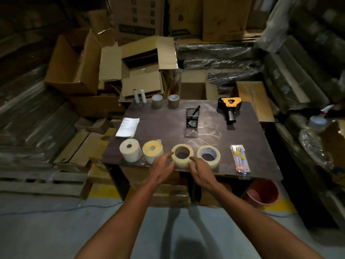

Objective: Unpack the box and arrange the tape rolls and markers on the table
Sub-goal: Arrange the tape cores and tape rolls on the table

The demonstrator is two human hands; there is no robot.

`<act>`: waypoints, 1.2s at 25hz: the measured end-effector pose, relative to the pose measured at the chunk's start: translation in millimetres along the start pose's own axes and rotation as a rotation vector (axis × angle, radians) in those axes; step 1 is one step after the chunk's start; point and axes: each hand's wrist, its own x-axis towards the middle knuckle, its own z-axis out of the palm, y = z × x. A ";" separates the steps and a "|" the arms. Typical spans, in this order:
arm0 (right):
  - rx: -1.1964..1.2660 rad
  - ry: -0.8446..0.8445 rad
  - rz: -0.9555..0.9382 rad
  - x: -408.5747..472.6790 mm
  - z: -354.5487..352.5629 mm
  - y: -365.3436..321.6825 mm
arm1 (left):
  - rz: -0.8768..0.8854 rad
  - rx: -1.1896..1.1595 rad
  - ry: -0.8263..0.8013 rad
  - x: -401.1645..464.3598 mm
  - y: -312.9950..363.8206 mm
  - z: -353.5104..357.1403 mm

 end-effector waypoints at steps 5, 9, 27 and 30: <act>0.017 0.075 -0.017 76.9 17.4 -35.1 | -0.018 -0.045 0.049 72.9 -40.2 -51.6; 0.017 0.067 -0.008 157.0 39.9 -46.9 | -0.046 -0.093 0.091 138.7 -66.0 -73.6; 0.124 -0.052 0.078 490.4 134.1 -96.4 | -0.326 -0.233 0.130 426.0 -217.9 -172.8; 0.170 -0.018 0.106 536.2 163.1 -115.2 | -0.345 -0.257 0.113 475.8 -249.2 -187.0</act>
